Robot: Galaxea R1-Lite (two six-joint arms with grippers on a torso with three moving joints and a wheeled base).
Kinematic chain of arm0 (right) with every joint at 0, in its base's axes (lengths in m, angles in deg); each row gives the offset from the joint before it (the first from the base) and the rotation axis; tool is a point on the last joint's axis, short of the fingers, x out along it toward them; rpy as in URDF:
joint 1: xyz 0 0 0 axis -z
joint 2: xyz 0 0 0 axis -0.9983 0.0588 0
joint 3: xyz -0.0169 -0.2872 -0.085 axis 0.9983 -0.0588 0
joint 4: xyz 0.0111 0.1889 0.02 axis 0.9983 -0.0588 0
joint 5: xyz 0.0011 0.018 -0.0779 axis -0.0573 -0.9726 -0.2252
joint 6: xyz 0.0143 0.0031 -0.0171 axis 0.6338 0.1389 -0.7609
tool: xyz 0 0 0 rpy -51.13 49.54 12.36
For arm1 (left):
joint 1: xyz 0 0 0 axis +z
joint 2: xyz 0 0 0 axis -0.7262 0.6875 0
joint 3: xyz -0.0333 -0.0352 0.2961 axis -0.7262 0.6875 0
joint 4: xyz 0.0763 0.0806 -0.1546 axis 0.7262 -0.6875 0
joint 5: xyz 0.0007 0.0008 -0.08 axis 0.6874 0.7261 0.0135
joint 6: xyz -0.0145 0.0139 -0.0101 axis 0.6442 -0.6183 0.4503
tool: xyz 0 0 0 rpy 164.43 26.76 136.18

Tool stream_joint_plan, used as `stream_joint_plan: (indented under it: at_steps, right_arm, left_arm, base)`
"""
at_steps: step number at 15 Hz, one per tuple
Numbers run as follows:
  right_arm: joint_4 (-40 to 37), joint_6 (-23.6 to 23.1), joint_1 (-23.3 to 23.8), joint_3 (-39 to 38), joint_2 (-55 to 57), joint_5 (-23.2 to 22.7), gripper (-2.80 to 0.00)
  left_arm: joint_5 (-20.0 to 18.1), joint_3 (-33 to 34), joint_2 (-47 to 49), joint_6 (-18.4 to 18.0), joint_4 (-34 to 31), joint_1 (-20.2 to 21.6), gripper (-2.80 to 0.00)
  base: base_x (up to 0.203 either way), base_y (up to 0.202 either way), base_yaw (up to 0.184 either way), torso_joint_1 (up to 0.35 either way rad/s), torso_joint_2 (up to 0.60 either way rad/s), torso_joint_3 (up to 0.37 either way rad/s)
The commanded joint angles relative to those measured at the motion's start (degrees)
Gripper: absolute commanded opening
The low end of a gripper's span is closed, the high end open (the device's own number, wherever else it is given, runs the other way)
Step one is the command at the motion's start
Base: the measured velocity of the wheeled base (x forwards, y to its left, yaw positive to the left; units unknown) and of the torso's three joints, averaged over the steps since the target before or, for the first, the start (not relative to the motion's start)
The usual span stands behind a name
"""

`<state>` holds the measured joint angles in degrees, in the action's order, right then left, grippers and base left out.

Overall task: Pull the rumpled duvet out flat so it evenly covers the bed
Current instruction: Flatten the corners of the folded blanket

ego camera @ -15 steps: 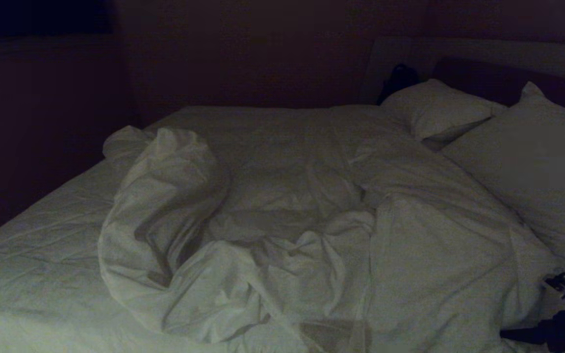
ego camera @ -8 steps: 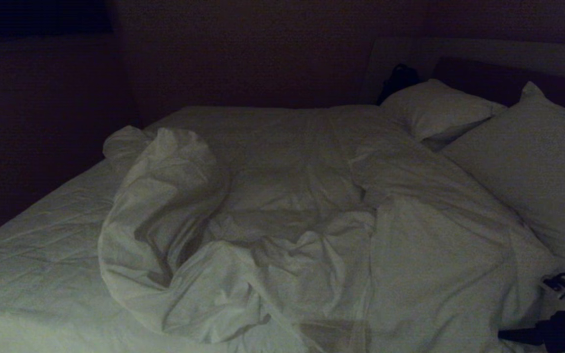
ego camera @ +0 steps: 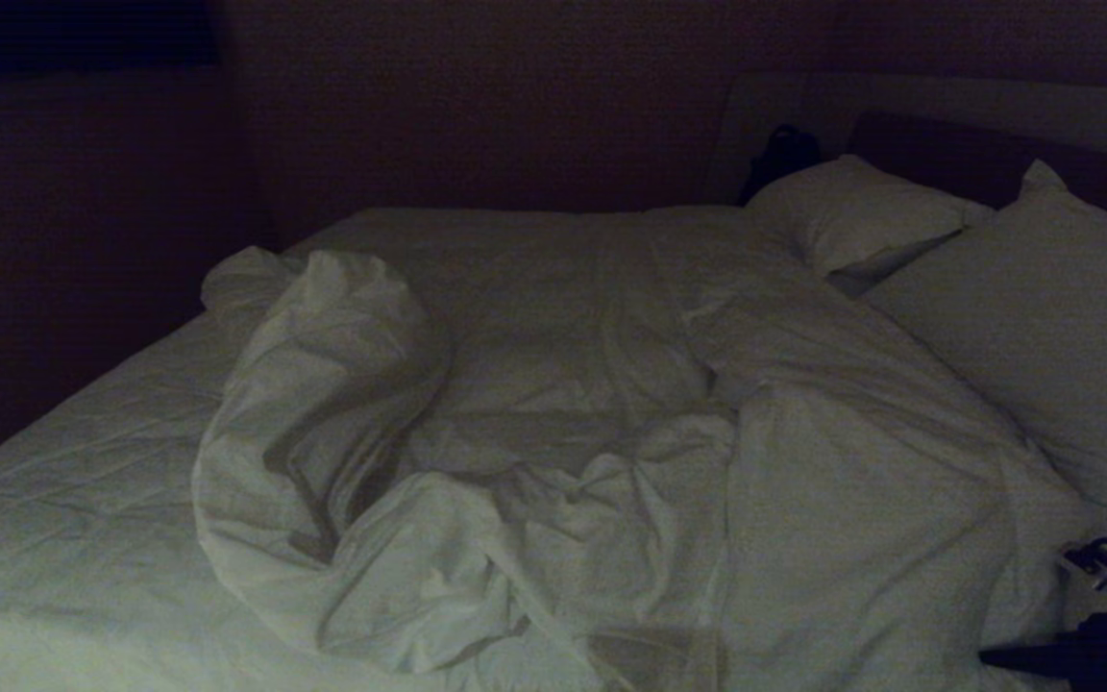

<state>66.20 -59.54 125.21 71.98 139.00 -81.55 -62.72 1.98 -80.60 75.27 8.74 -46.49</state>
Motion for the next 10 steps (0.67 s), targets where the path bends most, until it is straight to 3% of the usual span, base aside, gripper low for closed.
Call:
stream_joint_plan:
  at_steps: [1, 10]
  right_arm:
    - [0.12, -0.24, 0.0, -0.02, -0.11, -0.25, -2.8]
    - [-1.51, 1.86, 1.31, -1.07, -4.17, -0.26, -2.8]
  left_arm:
    - [0.02, -0.01, -0.02, 0.02, -0.01, 0.01, -2.8]
    - [0.02, -0.01, -0.02, 0.02, -0.01, 0.01, -2.8]
  base:
    - [0.0, 0.0, 0.0, 0.0, 0.0, 0.0]
    - [0.0, 0.0, 0.0, 0.0, 0.0, 0.0]
